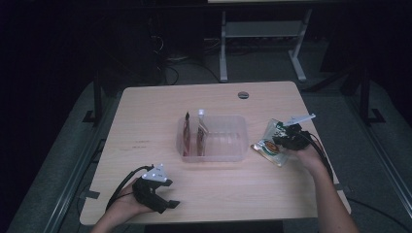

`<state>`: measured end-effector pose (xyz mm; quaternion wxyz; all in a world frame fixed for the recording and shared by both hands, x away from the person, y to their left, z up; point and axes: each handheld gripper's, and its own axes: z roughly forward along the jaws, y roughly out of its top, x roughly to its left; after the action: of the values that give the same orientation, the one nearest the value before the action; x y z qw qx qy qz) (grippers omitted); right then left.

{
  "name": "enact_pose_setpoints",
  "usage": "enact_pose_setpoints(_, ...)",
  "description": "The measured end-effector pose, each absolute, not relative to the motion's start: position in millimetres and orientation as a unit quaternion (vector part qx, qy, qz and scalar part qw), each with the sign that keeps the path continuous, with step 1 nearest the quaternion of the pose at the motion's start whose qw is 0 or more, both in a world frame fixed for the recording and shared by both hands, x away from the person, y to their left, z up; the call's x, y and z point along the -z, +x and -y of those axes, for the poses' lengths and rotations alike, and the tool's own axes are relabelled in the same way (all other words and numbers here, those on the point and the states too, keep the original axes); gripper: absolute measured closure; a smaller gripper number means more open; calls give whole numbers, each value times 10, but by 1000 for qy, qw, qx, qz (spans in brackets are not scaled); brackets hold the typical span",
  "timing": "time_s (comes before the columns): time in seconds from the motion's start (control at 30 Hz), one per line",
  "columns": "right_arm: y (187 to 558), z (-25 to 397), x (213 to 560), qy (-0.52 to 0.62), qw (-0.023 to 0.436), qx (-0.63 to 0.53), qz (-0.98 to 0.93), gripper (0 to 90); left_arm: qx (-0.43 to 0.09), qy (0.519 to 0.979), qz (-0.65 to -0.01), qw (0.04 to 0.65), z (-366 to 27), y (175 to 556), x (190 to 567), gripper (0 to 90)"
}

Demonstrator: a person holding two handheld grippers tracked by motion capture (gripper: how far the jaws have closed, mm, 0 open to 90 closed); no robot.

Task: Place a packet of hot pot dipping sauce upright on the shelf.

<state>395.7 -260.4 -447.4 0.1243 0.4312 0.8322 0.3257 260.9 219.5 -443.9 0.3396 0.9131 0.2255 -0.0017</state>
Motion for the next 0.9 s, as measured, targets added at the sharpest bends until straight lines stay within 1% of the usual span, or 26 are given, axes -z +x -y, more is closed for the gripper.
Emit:
enact_pose_setpoints(0.13, 3992, 2588, 4550, 430, 131, -306, -839, 897, 4, 914, -225, 338, -2200, 2611, 4443, 197)
enact_pose_setpoints(0.33, 4024, 2554, 4573, 431, 122, -290, -846, 899, 7, 915, -223, 336, -2187, 2610, 4450, 197)
enact_pose_setpoints(0.43, 4031, 2539, 4578, 419, 131, -280, -854, 900, 8, 916, -222, 335, -2183, 2608, 4457, 197)
enact_pose_setpoints(0.73, 3954, 2523, 4567, 405, 105, -278, -865, 900, 9, 916, -222, 333, -2190, 2613, 4460, 197)
enact_pose_setpoints(0.9, 3895, 2462, 4565, 393, 99, -273, -873, 900, 10, 917, -221, 332, -2182, 2608, 4459, 197)
